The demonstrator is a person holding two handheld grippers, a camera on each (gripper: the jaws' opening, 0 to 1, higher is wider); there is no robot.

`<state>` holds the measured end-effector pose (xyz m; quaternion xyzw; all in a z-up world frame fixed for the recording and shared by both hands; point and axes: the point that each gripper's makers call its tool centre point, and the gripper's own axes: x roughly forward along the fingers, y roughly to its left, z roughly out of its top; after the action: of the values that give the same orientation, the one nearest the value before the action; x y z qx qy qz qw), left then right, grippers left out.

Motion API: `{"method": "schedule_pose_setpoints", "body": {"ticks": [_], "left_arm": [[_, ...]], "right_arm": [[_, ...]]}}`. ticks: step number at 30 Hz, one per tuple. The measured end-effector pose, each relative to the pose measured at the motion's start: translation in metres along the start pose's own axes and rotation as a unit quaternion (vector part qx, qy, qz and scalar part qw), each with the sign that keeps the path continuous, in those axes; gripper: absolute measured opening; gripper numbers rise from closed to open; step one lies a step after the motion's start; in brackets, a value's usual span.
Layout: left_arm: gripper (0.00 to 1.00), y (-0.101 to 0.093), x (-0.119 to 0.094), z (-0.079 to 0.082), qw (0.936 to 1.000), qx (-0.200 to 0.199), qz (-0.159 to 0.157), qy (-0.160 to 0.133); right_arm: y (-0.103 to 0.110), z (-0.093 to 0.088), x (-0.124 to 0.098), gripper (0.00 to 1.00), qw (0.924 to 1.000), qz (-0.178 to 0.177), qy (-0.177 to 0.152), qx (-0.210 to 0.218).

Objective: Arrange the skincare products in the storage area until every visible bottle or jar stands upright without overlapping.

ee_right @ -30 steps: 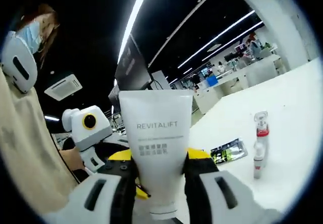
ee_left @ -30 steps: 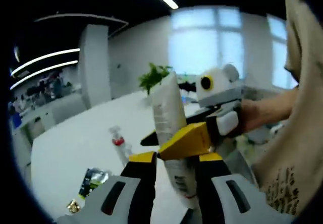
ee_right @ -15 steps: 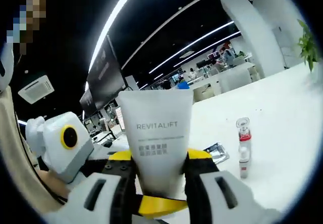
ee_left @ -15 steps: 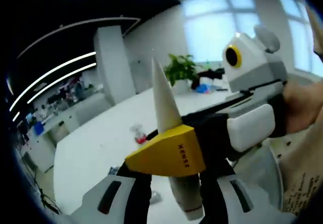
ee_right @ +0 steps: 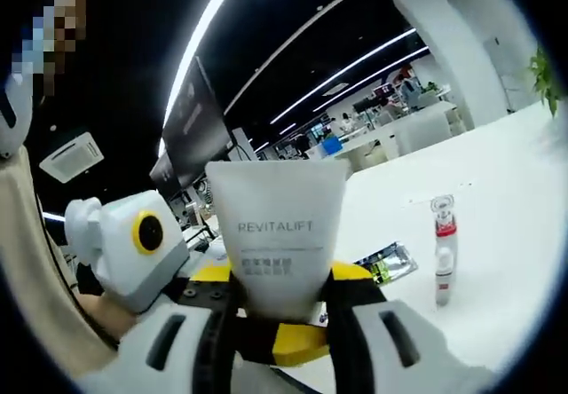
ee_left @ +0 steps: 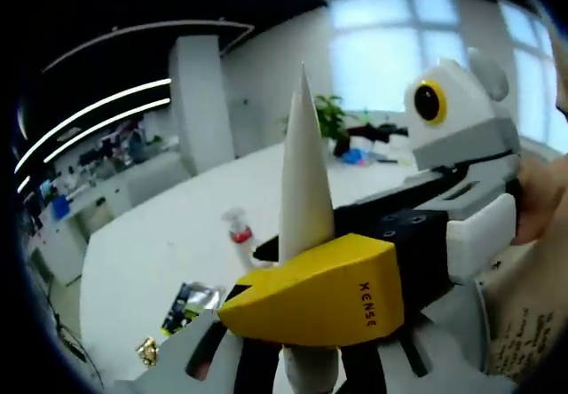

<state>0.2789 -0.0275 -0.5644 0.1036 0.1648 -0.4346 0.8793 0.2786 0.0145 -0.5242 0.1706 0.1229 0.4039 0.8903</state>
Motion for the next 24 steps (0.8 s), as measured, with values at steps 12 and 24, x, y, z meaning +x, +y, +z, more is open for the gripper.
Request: {"method": "schedule_pose_setpoints", "body": {"ticks": [12,24], "left_arm": [[0.17,-0.042,-0.009,0.011,0.9814,-0.027,-0.181,-0.058],[0.16,-0.048,-0.025,0.018,0.9614,-0.064,-0.256,-0.080]], "right_arm": [[0.030,0.008,-0.007,0.35,0.9842,0.144,0.043,-0.093],[0.050,0.017,-0.015,0.23,0.9632,0.240,0.066,-0.101]]}}
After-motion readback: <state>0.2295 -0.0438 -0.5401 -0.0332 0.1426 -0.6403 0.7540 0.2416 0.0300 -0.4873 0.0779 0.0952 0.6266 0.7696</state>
